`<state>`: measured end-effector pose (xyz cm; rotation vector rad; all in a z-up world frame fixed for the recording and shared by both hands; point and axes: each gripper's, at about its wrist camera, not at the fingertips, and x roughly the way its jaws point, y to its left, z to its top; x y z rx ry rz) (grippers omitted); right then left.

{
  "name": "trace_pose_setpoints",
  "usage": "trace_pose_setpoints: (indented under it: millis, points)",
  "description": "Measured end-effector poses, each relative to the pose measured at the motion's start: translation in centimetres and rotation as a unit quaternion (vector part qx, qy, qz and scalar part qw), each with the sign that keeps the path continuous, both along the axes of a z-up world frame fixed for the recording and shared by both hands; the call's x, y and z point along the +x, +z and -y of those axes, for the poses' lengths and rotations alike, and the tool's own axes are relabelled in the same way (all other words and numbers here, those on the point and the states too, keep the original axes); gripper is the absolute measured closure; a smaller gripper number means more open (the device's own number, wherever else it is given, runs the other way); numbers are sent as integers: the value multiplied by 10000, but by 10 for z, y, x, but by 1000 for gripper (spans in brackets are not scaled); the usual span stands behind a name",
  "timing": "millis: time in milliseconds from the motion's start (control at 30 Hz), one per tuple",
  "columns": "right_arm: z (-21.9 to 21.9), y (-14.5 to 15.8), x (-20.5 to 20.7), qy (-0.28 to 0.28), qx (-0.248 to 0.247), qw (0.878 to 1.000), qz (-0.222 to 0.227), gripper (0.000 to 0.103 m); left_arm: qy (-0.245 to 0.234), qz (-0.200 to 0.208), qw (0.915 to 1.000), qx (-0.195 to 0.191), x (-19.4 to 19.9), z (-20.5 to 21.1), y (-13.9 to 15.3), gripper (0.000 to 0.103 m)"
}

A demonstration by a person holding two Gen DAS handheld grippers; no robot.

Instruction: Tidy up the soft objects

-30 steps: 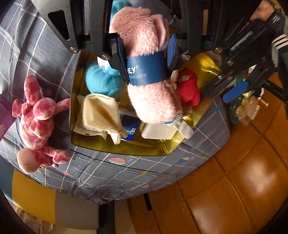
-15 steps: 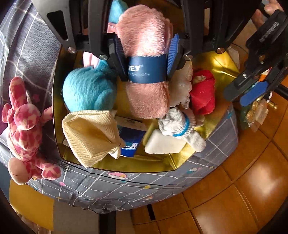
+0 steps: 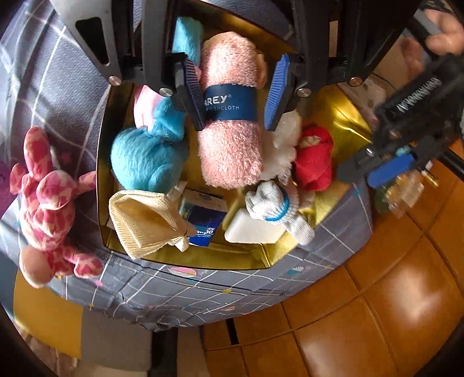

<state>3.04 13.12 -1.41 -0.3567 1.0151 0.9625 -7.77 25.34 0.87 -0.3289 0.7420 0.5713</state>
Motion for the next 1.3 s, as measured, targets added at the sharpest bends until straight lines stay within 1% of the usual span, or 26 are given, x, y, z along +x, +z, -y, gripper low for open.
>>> trace_pose_setpoints:
  millis: [100, 133, 267, 367, 433, 567, 600, 700, 833, 1033, 1300]
  points:
    - [-3, -7, 2, -50, -81, 9999, 73, 66, -23, 21, 10000, 39, 0, 2, 2, 43]
    - [-2, -7, 3, -75, -60, 9999, 72, 66, -35, 35, 10000, 66, 0, 3, 4, 41]
    - [10, 3, 4, -144, 230, 9996, -28, 66, -80, 94, 9997, 200, 0, 9, 12, 33]
    - [28, 20, -4, -294, 533, 9977, 289, 64, -88, 203, 9993, 312, -2, 15, 20, 26]
    - [40, 29, -11, -459, 611, 9952, 618, 61, -93, 309, 9988, 361, -4, 20, 26, 12]
    - [59, 37, -19, -878, 646, 9895, 949, 60, -106, 441, 9979, 459, -8, 35, 34, 5]
    - [64, 38, -20, -976, 637, 9882, 993, 60, -131, 456, 9978, 465, -8, 40, 34, 1]
    - [76, 37, -22, -1236, 579, 9840, 1146, 60, -145, 444, 9974, 541, -9, 53, 36, 0]
    - [90, 38, -22, -1409, 601, 9812, 1171, 60, -239, 413, 9969, 626, -9, 66, 37, 0]
    - [97, 40, -23, -1480, 679, 9791, 1217, 60, -320, 362, 9952, 847, -7, 83, 40, 0]
    - [99, 42, -25, -1509, 699, 9783, 1234, 60, -280, 348, 9952, 866, -8, 86, 41, 0]
